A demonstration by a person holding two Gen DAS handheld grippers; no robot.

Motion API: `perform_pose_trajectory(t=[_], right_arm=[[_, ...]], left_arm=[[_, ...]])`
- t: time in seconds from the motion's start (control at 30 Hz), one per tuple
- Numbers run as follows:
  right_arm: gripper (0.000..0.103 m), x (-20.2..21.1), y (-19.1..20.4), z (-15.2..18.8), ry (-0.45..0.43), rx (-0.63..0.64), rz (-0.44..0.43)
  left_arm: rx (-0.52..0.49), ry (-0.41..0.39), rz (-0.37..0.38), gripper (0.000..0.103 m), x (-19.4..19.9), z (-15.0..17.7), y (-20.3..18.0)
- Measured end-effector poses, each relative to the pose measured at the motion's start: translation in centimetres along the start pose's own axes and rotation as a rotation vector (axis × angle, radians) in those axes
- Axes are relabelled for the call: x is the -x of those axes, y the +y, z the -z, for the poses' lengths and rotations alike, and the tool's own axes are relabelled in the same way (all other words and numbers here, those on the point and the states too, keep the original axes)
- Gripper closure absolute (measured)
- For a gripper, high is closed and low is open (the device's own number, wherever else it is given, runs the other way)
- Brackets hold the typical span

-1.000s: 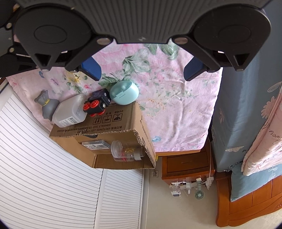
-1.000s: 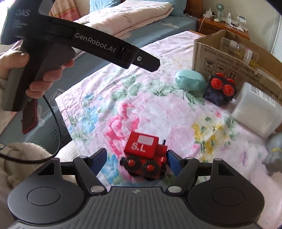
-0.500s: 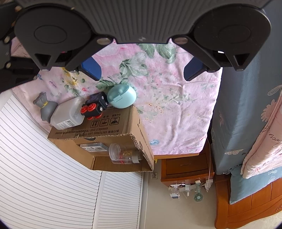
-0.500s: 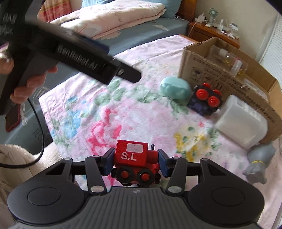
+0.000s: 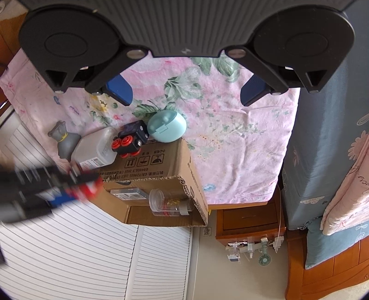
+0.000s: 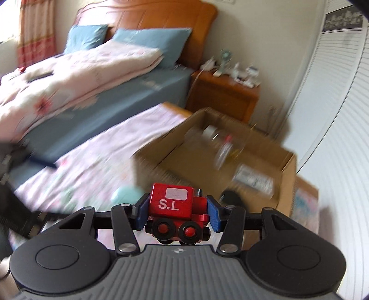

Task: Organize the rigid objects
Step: 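Carry the red train into the box with the right tool and release it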

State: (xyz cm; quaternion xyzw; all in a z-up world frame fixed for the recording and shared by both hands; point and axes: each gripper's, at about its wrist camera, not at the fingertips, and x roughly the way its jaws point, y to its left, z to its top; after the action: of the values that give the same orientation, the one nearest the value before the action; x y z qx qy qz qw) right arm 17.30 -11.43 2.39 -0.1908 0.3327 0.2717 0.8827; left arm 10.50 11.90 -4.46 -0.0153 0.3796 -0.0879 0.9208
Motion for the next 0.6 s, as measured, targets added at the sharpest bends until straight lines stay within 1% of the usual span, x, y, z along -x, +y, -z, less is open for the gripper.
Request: perform_pose_trajectory(t=[0.1,0.23,0.27,0.3,0.33,0.37,0.4,0.47,0.6], right_arm=[[0.047,-2.3,-1.6,-1.8,0.003,-0.025,0.024],[0.047,-5.4,-2.7,-2.6,0.04,-0.064,0.02],[0.044,-5.7,-2.7,-2.6,0.037,-0.072,0.024],[0.03,-5.9,-2.7,-2.5,0.036,-0.074,0.024],[0.022,-5.9,-2.7,-2.4,0.029,-0.075,0.026],[0.01,-5.6,-2.6,-2.2,0.009,-0.078,0.034],[0.002,-5.3,-2.5,-2.1,-0.009,-0.081,0.039],[0.0,-4.4,-2.5,-1.8,-0.029,-0.091,0.035],[0.0,-2.7,-2.6,-1.2,-0.044,-0.109,0.063]], left_arm=[[0.006,0.007,0.005,0.004,-0.2,0.1,0.0],[0.015,0.018,0.002,0.004,-0.3,0.3,0.1],[0.016,0.02,0.0,0.004,-0.3,0.3,0.1],[0.017,0.022,-0.001,0.004,-0.3,0.3,0.1],[0.019,0.023,-0.003,0.004,-0.4,0.3,0.2],[0.021,0.025,-0.004,0.004,-0.4,0.3,0.3],[0.022,0.028,-0.005,0.004,-0.5,0.3,0.3],[0.023,0.031,-0.006,0.004,-0.6,0.3,0.3],[0.012,0.03,-0.004,0.004,-0.6,0.3,-0.1]])
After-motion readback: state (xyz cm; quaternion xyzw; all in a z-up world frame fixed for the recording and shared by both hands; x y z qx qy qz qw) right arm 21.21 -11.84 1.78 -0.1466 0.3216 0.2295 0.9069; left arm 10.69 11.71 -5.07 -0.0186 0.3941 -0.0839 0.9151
